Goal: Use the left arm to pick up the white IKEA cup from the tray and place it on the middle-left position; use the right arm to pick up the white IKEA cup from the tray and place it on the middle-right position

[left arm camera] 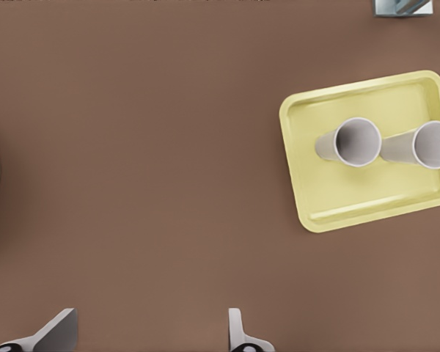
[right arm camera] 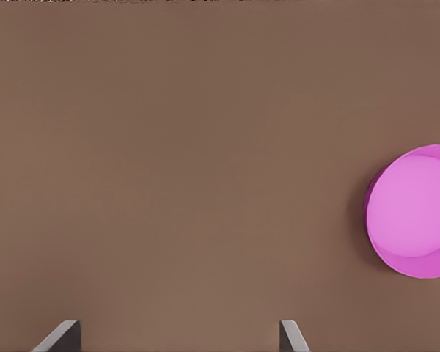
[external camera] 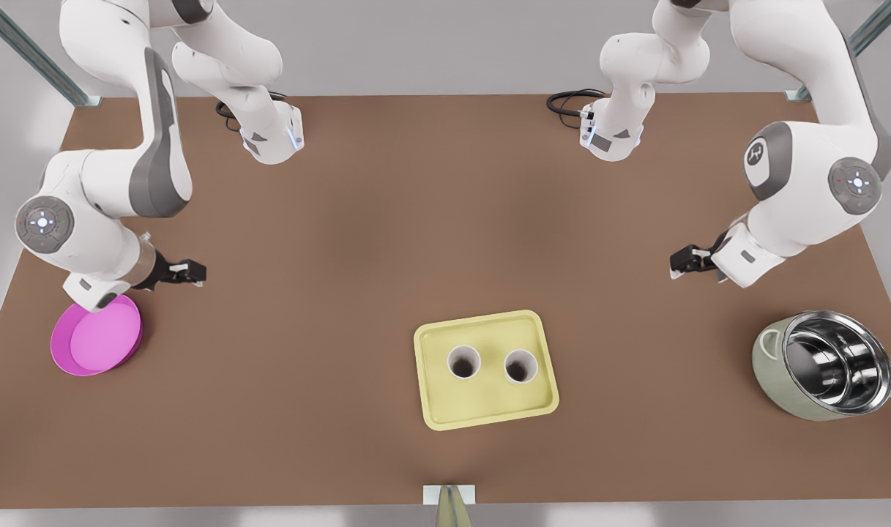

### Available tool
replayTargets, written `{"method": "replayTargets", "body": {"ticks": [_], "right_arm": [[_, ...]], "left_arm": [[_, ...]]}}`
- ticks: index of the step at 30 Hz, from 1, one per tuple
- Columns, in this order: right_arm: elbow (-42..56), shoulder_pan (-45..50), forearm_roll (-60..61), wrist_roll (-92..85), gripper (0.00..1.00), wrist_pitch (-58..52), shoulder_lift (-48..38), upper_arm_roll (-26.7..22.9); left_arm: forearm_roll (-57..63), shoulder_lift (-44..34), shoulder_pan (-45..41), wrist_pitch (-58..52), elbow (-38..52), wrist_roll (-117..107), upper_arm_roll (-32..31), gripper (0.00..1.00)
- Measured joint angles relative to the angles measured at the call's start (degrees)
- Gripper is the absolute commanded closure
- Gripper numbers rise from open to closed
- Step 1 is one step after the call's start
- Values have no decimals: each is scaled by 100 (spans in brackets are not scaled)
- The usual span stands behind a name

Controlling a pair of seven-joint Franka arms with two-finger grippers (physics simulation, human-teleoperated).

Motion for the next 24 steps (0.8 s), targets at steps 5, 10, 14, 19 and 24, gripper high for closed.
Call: {"method": "replayTargets", "body": {"ticks": [5, 10, 14, 19, 24], "right_arm": [[77, 118, -21, -129, 0, 162, 220, 27], [1205, 1785, -14, 263, 0, 575, 1649, 38], [2168, 2625, -12, 894, 5, 924, 2465, 53], [2602, 3014, -18, 1550, 0, 1715, 3118, 99], [3133, 3046, -20, 2038, 0, 2484, 3761, 113]], "left_arm": [[-2, 6, 19, 95, -78, 29, -3, 0], [-16, 256, -17, 141, -31, 64, -25, 0], [-27, 659, 37, 350, 315, 62, 3, 0], [7, 700, 127, 482, 330, 61, 17, 0], [22, 707, 125, 542, 323, 59, 16, 0]]}}
